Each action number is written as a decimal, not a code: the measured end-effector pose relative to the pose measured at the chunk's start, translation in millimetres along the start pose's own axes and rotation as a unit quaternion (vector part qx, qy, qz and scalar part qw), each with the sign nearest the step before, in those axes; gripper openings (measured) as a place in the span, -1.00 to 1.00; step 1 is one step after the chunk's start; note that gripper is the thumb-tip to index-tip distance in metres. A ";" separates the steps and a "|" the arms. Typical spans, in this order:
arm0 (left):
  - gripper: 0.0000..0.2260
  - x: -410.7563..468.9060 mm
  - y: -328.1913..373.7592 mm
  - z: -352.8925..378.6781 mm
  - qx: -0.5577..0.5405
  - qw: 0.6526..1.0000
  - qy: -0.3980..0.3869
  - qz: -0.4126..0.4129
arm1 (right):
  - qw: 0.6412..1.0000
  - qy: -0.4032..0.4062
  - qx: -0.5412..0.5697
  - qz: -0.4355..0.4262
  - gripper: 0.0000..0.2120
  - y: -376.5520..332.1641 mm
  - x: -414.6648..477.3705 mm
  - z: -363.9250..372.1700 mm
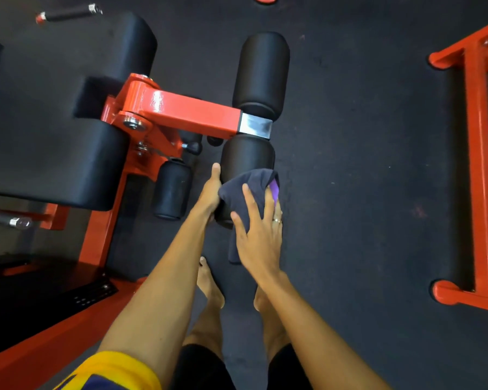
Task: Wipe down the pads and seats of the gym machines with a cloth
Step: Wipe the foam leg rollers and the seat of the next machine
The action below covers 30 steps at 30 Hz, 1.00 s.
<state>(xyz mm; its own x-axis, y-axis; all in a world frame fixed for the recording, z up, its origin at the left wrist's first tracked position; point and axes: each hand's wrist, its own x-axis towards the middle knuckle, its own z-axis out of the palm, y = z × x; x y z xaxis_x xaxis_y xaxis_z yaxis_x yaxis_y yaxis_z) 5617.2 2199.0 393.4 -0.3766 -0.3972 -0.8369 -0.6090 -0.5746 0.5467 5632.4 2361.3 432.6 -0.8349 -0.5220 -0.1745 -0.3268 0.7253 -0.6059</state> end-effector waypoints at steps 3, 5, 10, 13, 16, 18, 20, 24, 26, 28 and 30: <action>-0.41 -25.4 4.5 16.4 0.113 0.987 0.084 0.078 | 0.998 0.002 0.048 0.050 -0.46 0.1 52.4 -9.6; -0.49 -41.4 3.5 21.8 0.208 0.960 0.130 0.137 | 0.990 -0.012 0.108 0.093 -0.47 -2.0 97.6 -17.6; -0.48 -47.2 -7.6 22.2 0.265 0.938 0.133 0.182 | 0.984 -0.019 0.140 0.105 -0.49 3.0 122.0 -22.8; -0.48 -52.3 -12.8 19.1 0.207 0.952 0.125 0.186 | 0.982 -0.001 0.148 0.116 -0.48 5.6 94.3 -18.7; -0.53 -60.4 -18.0 19.1 0.161 0.964 0.144 0.155 | 0.978 -0.019 0.147 0.145 -0.47 8.8 56.7 -19.7; -0.59 -71.9 -16.5 18.1 0.155 0.967 0.159 0.126 | 0.975 -0.040 0.148 0.161 -0.48 10.6 32.6 -26.3; -0.64 -84.9 -11.5 14.7 0.155 0.967 0.169 0.108 | 0.975 -0.029 0.150 0.163 -0.49 4.5 10.9 -38.2; -0.66 -112.5 3.3 -6.2 0.158 0.964 0.194 0.093 | 0.980 -0.012 0.163 0.117 -0.51 -36.3 -17.9 -60.6; -0.66 -123.7 4.6 -18.4 0.160 0.961 0.206 0.087 | 0.982 -0.028 0.172 0.078 -0.50 -56.8 -28.1 -65.0; -0.65 -134.3 3.3 -33.8 0.155 0.961 0.214 0.083 | 0.982 -0.052 0.175 0.050 -0.49 -76.6 -33.0 -66.1; -0.64 -136.3 2.2 -50.1 0.144 0.961 0.221 0.083 | 0.981 -0.072 0.177 0.032 -0.48 -93.7 -31.8 -61.3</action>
<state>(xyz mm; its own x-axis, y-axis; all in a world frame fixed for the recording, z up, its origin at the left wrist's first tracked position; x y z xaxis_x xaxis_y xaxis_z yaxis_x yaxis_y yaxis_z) 5702.2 2216.0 509.9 -0.1916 -0.7678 -0.6113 -0.7580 -0.2799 0.5891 5662.4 2337.4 542.5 -0.7694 -0.5571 -0.3125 -0.0811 0.5705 -0.8173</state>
